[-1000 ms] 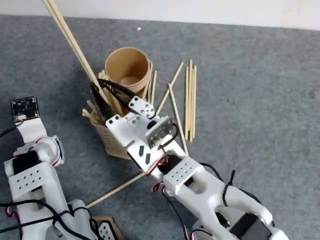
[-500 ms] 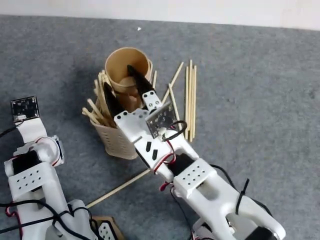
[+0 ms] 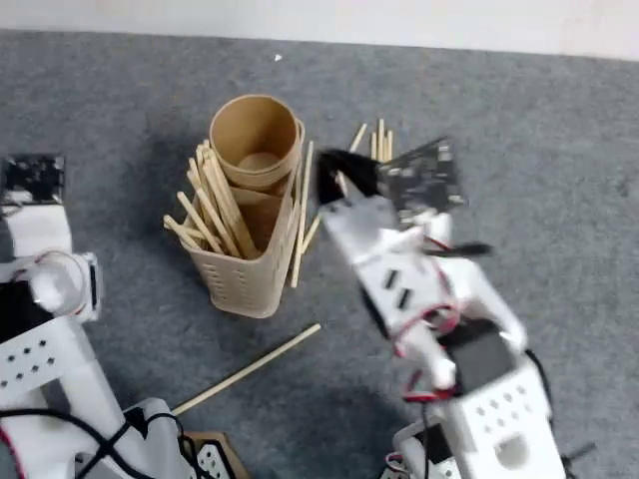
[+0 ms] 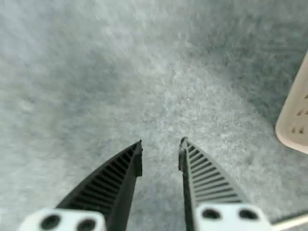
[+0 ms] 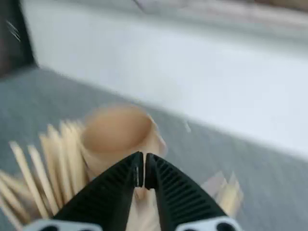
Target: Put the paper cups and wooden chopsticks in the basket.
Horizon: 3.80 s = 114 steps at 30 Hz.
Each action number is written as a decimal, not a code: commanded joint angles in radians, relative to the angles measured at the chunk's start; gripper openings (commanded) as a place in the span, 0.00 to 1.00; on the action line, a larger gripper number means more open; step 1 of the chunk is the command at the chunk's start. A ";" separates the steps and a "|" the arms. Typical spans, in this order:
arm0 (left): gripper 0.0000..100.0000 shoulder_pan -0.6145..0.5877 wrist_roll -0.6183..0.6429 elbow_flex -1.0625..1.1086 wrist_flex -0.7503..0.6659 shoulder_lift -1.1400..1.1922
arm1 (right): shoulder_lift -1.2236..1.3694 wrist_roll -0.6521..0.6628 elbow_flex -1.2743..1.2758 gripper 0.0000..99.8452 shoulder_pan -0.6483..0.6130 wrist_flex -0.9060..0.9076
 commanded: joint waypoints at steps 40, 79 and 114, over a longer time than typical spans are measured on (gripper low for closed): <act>0.16 0.117 0.364 0.524 -0.634 -0.016 | 1.162 -0.064 -0.251 0.28 0.312 -0.085; 0.16 0.148 0.361 0.539 -0.638 -0.016 | 1.328 -0.063 -0.547 0.12 0.231 0.171; 0.16 0.147 0.361 0.539 -0.638 -0.016 | 1.511 -0.063 -0.605 0.14 0.329 0.278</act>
